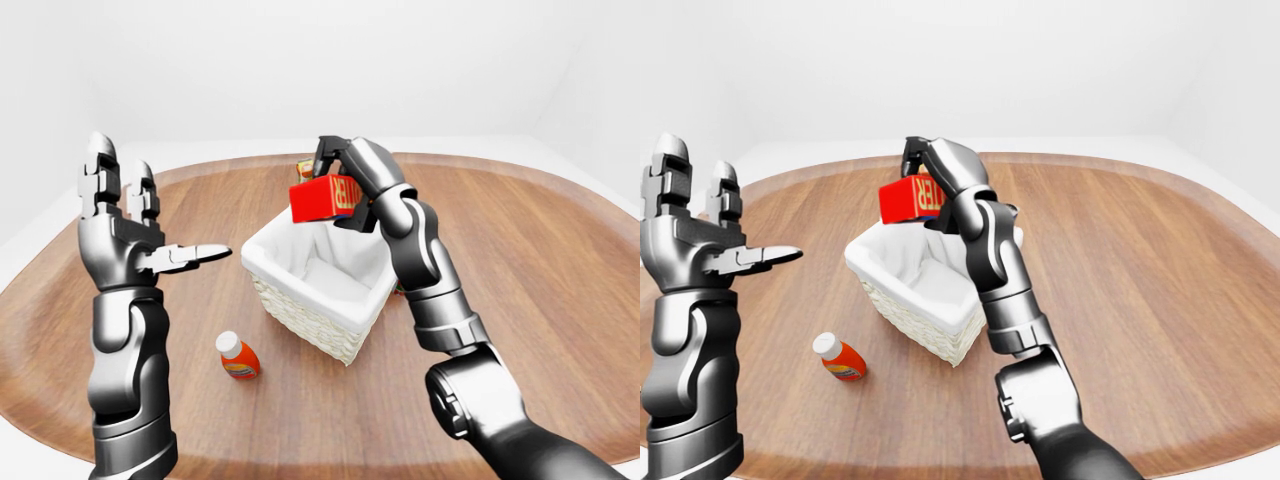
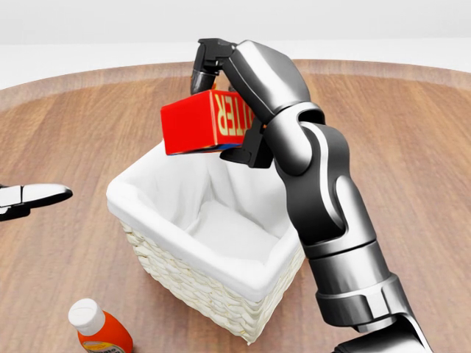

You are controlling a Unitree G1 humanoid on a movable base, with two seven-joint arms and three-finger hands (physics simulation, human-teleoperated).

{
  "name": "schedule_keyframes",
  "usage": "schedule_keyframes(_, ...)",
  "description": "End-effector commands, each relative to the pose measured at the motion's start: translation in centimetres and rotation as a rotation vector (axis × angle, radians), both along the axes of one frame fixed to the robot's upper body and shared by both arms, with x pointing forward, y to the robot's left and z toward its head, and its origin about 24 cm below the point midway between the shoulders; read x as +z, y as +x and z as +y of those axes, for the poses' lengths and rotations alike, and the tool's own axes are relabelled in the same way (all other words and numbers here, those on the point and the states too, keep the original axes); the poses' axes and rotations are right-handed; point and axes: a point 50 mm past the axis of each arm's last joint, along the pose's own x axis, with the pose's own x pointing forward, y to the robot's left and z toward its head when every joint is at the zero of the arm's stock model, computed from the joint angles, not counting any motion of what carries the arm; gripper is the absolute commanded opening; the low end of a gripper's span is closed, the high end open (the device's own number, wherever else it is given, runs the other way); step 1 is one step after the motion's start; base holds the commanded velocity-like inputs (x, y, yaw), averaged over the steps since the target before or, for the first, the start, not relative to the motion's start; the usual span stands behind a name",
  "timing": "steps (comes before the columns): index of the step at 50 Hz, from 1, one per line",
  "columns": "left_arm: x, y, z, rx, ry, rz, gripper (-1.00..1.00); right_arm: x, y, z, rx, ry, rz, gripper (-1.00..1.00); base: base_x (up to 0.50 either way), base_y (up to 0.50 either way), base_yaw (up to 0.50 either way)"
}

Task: Pick up the butter and put it in the basket.

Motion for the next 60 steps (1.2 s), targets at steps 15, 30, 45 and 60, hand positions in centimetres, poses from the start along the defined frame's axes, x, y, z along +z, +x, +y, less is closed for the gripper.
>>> schedule_keyframes(15, -0.7, 0.0, 0.0, -0.003, 0.0, 0.029, 1.0, -1.4, 1.5, -1.1, -0.029, 0.46, 0.045, -1.0, 0.0, 0.0, 0.0)
schedule_keyframes(30, -1.0, 0.2, 0.1, -0.004, 0.0, 0.041, 1.0, -2.2, 1.4, -0.9, -0.02, 0.524, 0.076, -1.0, 0.0, 0.0, 0.0)
schedule_keyframes(45, -1.3, 0.6, 0.0, -0.008, 0.0, 0.059, 1.0, -3.6, 2.1, -1.2, -0.06, 0.561, 0.142, -1.0, 0.0, 0.0, 0.0)
schedule_keyframes(60, -1.3, 0.5, 0.0, -0.009, -0.001, 0.057, 1.0, -5.6, 2.7, -1.2, -0.104, 0.581, 0.222, -1.0, 0.0, 0.0, 0.0)
